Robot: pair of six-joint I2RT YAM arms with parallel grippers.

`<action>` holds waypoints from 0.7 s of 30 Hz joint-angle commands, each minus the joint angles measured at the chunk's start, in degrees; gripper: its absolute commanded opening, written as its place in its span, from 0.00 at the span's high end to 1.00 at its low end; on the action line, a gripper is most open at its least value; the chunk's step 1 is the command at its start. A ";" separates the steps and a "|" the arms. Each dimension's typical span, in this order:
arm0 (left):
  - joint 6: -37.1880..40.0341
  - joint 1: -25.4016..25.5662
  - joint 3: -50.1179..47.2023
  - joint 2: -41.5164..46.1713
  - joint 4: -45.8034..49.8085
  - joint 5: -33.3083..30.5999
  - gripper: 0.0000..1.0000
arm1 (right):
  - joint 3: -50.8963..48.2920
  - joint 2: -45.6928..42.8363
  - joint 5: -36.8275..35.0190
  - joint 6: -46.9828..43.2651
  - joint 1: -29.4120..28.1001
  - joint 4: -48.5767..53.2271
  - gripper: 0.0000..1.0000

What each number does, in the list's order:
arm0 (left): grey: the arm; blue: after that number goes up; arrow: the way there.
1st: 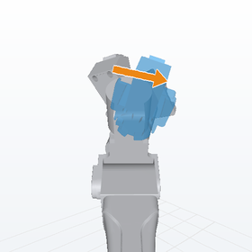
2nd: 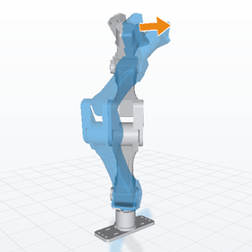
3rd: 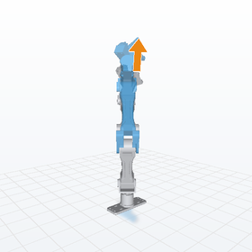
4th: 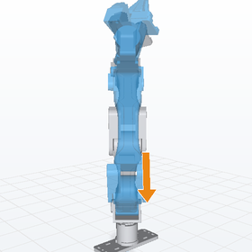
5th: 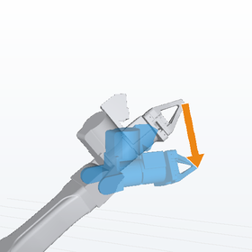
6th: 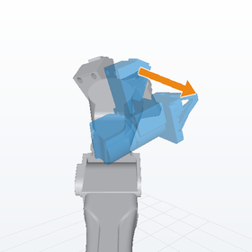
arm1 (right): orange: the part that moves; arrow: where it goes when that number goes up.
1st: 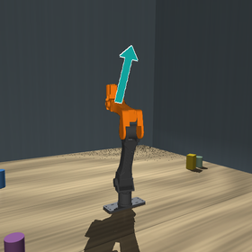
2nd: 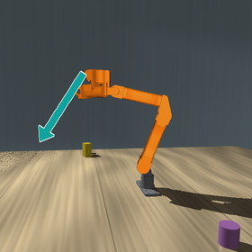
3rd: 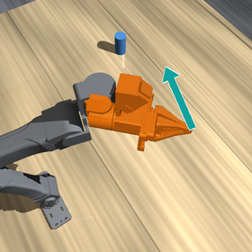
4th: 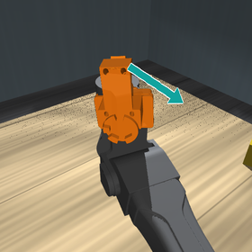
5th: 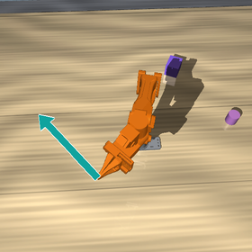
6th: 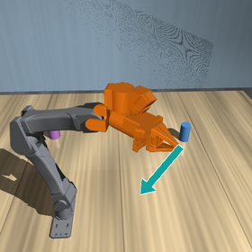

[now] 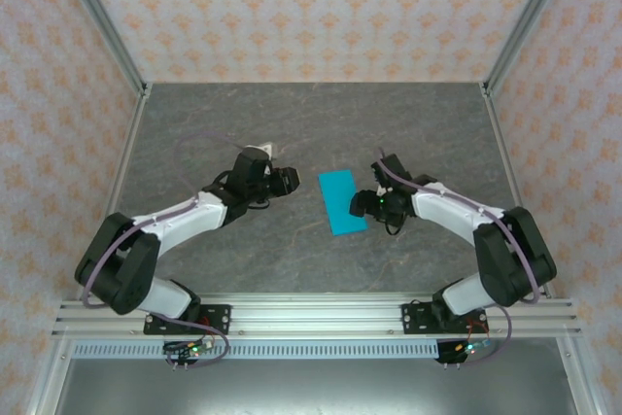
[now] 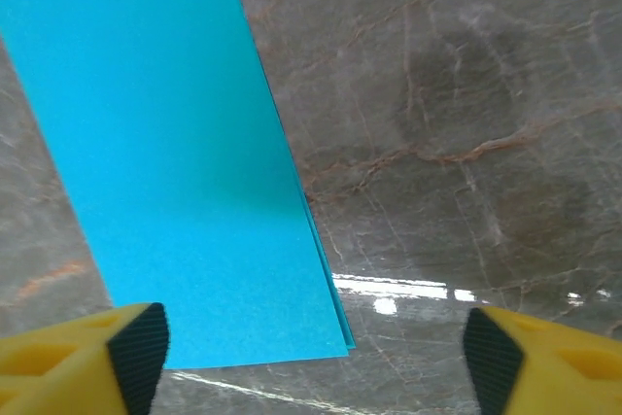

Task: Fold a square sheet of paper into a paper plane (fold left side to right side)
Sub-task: First fold the square sheet of paper in half at the center of the table.

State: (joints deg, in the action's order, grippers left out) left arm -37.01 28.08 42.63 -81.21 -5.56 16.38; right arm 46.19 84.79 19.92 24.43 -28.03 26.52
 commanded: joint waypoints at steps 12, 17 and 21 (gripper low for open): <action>2.56 -0.13 -1.60 4.66 5.56 -5.48 0.56 | 5.49 7.61 -1.98 3.73 -6.33 0.75 0.10; 2.87 -0.04 -1.53 4.93 6.02 -5.75 0.56 | 6.10 9.24 -1.67 4.16 -7.04 1.34 0.10; 3.41 -0.10 -1.32 5.29 6.82 -6.14 0.56 | 6.23 9.00 -1.55 4.92 -8.40 1.66 0.10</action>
State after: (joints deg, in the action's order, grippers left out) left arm -35.35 28.08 41.50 -77.49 -0.45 12.71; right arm 51.55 92.44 17.43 27.81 -34.59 27.62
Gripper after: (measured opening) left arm 0.442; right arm 0.903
